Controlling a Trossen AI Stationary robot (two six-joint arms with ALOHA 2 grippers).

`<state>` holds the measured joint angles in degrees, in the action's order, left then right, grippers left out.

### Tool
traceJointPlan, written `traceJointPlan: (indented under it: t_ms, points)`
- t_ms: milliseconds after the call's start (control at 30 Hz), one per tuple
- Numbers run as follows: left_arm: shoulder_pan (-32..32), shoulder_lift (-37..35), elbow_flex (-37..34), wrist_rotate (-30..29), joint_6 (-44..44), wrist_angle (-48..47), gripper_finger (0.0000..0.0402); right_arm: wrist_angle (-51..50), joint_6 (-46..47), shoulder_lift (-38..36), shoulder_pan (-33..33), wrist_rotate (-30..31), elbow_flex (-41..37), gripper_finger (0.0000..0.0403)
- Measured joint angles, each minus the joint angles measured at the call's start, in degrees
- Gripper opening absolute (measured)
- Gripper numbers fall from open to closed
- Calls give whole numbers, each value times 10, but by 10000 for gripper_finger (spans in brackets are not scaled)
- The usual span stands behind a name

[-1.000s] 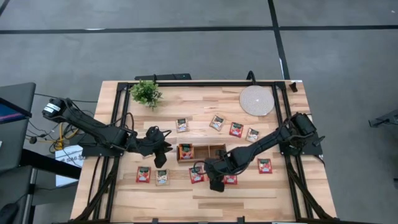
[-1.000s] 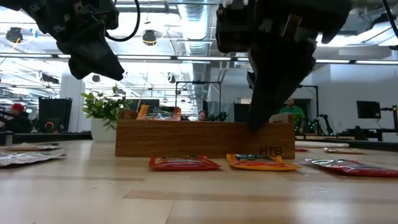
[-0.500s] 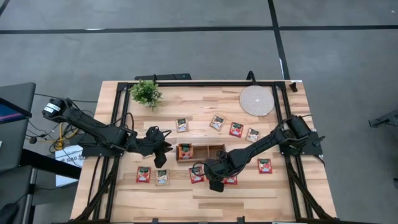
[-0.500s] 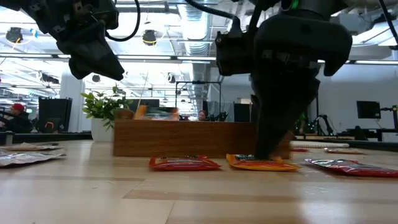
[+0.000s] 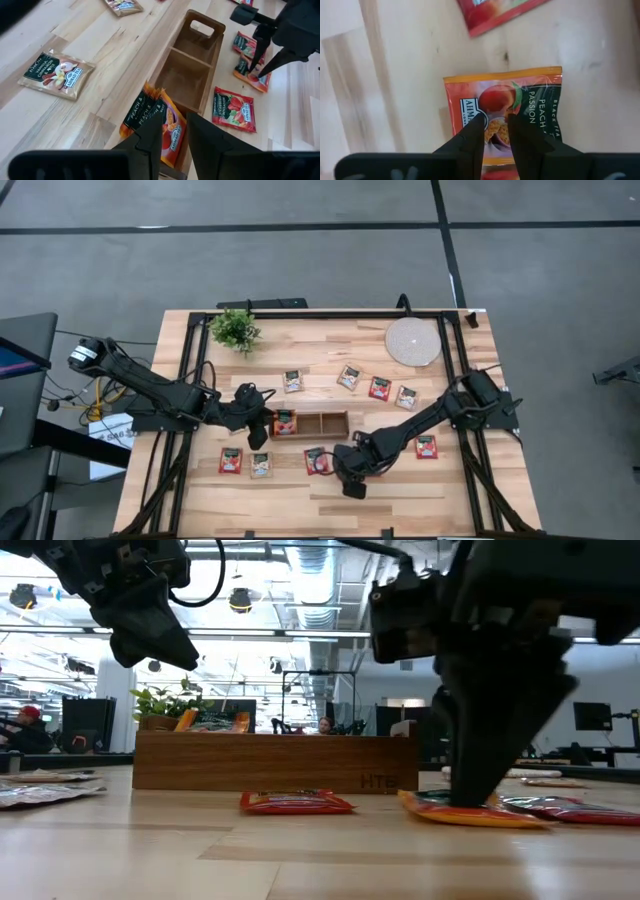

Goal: Pick & Place Tea
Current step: Put the orange tea bag into the left section of the wooden organizer

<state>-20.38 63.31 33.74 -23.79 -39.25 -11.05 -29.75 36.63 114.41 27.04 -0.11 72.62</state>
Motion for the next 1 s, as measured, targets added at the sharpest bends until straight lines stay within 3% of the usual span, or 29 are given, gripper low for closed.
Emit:
traceJointPlan:
  t_ms: [333,467,1000]
  points:
    - [0,0,0,0,0,0,80,-13,10,-20,28,13,25,79]
    - [0,0,0,0,0,4,80,-42,11,-28,28,47,36,79]
    - [0,0,0,2,2,9,80,-161,6,-26,16,80,40,79]
